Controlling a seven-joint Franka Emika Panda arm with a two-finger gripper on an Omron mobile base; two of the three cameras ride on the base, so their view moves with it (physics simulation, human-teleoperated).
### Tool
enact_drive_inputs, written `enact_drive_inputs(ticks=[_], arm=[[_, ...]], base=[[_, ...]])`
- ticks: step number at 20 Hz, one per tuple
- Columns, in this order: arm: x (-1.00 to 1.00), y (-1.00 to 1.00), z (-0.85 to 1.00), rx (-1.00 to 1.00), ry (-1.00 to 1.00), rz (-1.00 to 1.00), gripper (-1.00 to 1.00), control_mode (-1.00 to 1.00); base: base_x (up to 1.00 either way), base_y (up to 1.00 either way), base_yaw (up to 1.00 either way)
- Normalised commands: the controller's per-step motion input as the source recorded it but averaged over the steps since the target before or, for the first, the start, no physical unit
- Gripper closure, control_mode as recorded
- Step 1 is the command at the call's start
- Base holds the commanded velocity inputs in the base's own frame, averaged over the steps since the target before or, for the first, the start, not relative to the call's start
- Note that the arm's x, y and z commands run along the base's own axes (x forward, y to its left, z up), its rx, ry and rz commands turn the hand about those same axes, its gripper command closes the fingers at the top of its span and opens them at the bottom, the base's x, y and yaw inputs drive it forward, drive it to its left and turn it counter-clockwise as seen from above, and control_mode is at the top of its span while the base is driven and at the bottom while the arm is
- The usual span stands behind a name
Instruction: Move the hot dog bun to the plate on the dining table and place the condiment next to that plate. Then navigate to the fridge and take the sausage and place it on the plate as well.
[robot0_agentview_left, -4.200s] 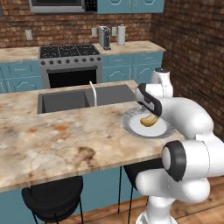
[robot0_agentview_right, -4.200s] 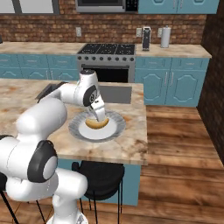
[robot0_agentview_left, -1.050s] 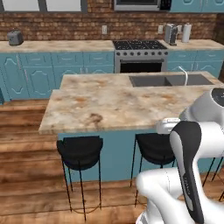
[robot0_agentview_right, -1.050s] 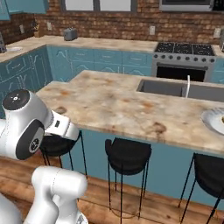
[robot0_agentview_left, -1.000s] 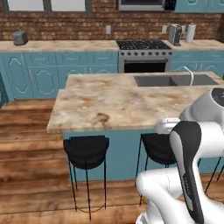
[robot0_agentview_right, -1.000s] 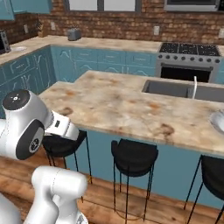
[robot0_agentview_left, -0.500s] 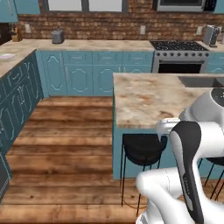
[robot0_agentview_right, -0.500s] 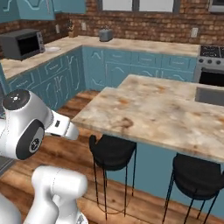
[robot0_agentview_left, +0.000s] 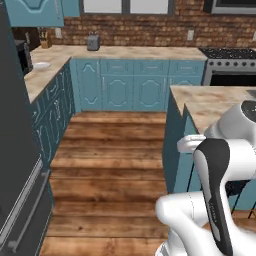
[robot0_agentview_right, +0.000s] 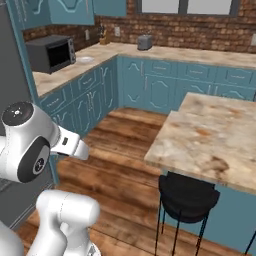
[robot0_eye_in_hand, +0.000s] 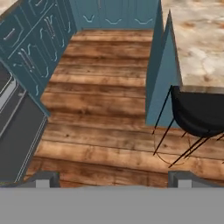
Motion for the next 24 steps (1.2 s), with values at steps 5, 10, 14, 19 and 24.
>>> enact_drive_inputs(ticks=[5,10,14,19,24], arm=[[0.00,0.00,0.00,0.00,0.00,0.00,-1.00,1.00],[0.00,0.00,0.00,0.00,0.00,0.00,-1.00,1.00],[0.00,0.00,0.00,0.00,0.00,0.00,-1.00,1.00],[0.00,0.00,0.00,0.00,0.00,0.00,-1.00,1.00],[0.00,0.00,0.00,0.00,0.00,0.00,-1.00,1.00]], base=[[0.93,0.98,-0.19],[1.00,0.68,-0.21],[1.00,0.14,-0.10],[1.00,-0.20,0.00],[1.00,-0.21,0.02]])
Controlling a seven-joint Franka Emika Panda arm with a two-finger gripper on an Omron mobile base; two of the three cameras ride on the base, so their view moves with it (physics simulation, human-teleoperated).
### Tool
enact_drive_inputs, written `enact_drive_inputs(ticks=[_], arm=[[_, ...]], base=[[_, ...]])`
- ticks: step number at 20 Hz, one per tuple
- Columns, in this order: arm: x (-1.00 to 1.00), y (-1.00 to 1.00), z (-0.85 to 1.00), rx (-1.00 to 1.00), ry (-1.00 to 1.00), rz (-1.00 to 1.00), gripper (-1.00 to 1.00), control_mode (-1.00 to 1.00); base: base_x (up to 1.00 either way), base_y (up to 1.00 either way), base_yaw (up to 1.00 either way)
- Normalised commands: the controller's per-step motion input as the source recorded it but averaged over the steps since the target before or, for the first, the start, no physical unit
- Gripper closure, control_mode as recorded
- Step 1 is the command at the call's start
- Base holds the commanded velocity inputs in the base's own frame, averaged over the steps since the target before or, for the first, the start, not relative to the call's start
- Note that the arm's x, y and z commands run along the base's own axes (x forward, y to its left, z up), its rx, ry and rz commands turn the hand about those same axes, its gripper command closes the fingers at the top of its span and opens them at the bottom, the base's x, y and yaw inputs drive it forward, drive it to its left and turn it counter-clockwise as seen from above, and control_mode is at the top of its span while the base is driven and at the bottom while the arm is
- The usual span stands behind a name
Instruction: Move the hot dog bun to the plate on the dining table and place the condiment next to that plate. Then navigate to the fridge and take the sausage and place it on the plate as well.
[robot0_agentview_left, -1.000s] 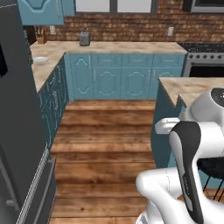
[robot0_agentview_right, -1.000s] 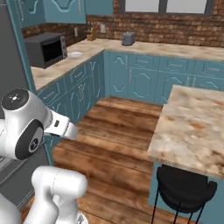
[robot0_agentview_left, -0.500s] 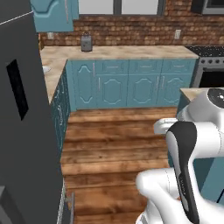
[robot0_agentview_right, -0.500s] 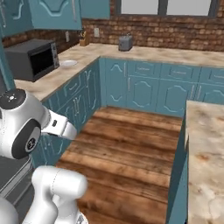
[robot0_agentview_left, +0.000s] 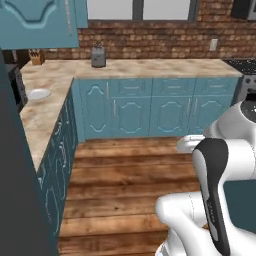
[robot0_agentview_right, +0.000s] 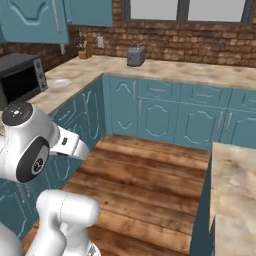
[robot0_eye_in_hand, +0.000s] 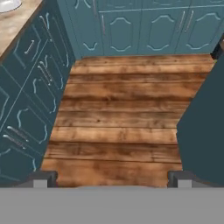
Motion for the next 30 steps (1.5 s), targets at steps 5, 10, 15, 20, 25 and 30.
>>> enact_drive_inputs(ticks=[5,10,15,20,25,30], arm=[[0.00,0.00,0.00,0.00,0.00,0.00,-1.00,1.00],[0.00,0.00,0.00,0.00,0.00,0.00,-1.00,1.00],[0.00,0.00,0.00,0.00,0.00,0.00,-1.00,1.00],[0.00,0.00,0.00,0.00,0.00,0.00,-1.00,1.00],[0.00,0.00,0.00,0.00,0.00,0.00,-1.00,1.00],[0.00,0.00,0.00,0.00,0.00,0.00,-1.00,1.00]], base=[[1.00,-0.21,0.07],[1.00,-0.23,0.21],[1.00,-0.27,0.29],[1.00,-0.31,0.32],[1.00,-0.28,0.33],[1.00,-0.23,0.38]])
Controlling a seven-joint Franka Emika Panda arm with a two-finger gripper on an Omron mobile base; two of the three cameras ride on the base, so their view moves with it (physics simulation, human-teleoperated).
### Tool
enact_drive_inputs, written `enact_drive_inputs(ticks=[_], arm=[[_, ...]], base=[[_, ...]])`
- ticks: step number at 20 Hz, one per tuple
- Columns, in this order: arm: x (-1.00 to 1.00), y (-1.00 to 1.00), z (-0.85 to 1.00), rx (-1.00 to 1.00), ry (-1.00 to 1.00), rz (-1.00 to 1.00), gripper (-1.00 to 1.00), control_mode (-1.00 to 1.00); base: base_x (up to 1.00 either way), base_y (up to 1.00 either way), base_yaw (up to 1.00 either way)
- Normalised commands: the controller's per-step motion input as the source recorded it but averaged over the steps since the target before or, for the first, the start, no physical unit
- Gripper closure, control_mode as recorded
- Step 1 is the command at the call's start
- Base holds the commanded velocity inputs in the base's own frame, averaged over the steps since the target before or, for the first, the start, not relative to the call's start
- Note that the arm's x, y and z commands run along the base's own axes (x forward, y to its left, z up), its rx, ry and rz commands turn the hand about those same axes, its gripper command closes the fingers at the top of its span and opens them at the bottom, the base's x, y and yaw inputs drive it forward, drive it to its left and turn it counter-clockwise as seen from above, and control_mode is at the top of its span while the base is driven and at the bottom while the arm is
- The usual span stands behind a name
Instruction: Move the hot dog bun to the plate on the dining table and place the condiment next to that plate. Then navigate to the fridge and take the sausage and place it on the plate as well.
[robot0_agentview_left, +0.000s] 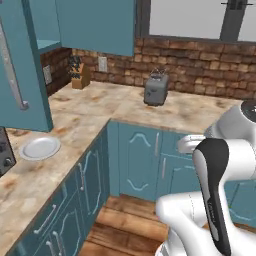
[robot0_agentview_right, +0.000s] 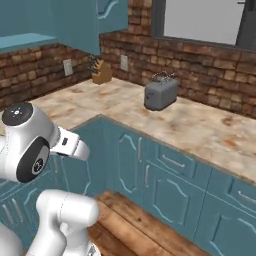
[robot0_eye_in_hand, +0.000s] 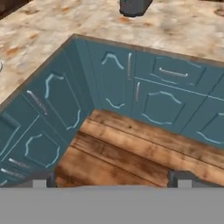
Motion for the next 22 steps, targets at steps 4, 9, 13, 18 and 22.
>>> enact_drive_inputs(ticks=[4,9,13,18,22], arm=[[0.00,0.00,0.00,0.00,0.00,0.00,-1.00,1.00],[0.00,0.00,0.00,0.00,0.00,0.00,-1.00,1.00],[0.00,0.00,0.00,0.00,0.00,0.00,-1.00,1.00],[0.00,0.00,0.00,0.00,0.00,0.00,-1.00,1.00],[0.00,0.00,0.00,0.00,0.00,0.00,-1.00,1.00]], base=[[1.00,-0.05,0.50],[0.97,0.00,0.59],[0.82,0.00,0.62],[0.45,0.03,0.48],[0.12,0.02,0.43]])
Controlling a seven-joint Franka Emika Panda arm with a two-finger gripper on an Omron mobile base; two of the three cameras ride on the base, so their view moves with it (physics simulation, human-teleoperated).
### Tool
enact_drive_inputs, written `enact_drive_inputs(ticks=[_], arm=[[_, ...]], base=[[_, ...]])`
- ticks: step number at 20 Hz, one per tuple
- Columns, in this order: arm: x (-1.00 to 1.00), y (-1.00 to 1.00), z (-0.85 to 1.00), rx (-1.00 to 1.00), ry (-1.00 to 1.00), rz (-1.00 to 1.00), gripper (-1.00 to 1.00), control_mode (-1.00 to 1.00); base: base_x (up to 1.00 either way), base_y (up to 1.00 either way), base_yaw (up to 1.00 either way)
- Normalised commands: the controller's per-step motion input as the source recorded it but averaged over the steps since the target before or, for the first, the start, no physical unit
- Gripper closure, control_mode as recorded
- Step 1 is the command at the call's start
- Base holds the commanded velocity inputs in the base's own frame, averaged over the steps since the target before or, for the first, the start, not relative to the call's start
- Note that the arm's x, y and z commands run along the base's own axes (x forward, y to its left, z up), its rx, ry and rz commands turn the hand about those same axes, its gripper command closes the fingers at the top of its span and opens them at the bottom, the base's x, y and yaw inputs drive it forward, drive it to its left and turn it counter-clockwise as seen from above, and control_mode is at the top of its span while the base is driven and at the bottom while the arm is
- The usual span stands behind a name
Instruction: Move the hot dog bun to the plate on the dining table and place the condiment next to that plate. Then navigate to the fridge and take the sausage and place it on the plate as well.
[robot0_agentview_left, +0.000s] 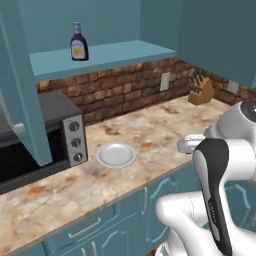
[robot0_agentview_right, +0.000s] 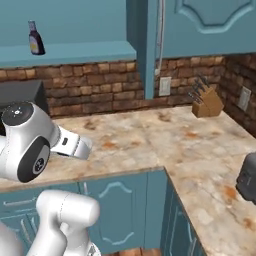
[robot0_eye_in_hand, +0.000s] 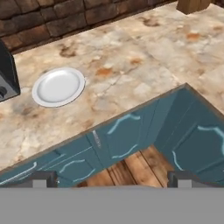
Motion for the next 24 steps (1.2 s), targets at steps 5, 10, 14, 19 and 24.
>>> enact_drive_inputs(ticks=[5,10,14,19,24], arm=[[0.00,0.00,0.00,0.00,0.00,0.00,-1.00,1.00],[0.00,0.00,0.00,0.00,0.00,0.00,-1.00,1.00],[0.00,0.00,0.00,0.00,0.00,0.00,-1.00,1.00],[0.00,0.00,0.00,0.00,0.00,0.00,-1.00,1.00],[0.00,0.00,0.00,0.00,0.00,0.00,-1.00,1.00]], base=[[0.15,0.03,0.37],[0.32,0.12,0.32],[0.57,0.03,0.34],[0.53,-0.03,0.36],[0.47,-0.07,0.25]])
